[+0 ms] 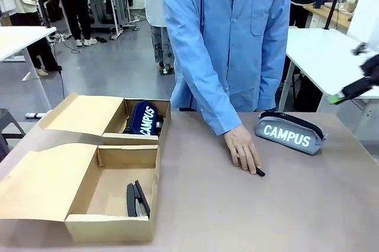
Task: Place items inside the box.
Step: Pick up a Pencil pouch or Stapler and place it inside the Mailer Box closest to the robot.
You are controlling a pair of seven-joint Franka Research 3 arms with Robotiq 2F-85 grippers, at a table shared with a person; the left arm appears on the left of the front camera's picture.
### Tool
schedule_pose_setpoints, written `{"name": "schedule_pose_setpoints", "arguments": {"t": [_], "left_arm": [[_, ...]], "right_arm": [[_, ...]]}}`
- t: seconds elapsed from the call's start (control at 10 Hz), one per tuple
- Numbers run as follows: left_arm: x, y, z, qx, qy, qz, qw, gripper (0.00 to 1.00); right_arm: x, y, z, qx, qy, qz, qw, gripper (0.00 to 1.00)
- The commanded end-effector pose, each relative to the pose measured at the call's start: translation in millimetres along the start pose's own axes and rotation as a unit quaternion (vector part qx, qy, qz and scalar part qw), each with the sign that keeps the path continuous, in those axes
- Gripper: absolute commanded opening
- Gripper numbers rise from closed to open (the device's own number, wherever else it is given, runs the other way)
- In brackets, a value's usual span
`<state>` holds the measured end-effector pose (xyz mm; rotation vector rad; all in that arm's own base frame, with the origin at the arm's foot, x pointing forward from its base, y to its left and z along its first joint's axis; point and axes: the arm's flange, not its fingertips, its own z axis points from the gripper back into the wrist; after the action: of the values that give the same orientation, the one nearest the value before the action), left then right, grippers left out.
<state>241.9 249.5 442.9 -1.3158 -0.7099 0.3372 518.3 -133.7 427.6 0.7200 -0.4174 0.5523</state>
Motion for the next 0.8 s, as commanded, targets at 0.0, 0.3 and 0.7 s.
{"name": "schedule_pose_setpoints", "arguments": {"t": [0.0, 0.3, 0.7], "left_arm": [[-0.1, -1.1, -0.9, -0.01, -0.004, -0.009, 1.0, 1.0], [-0.1, -1.1, -0.9, -0.01, -0.004, -0.009, 1.0, 1.0], [-0.1, -1.1, -0.9, -0.01, -0.004, -0.009, 1.0, 1.0]], "right_arm": [[-22.1, -39.3, 20.0, 0.116, -0.045, -0.124, 0.984, 1.0], [-28.4, -49.2, 16.8, 0.114, -0.06, -0.124, 0.984, 1.0], [8.9, -23.9, -19.7, 0.008, -0.01, -0.027, 1.0, 1.0]]}}
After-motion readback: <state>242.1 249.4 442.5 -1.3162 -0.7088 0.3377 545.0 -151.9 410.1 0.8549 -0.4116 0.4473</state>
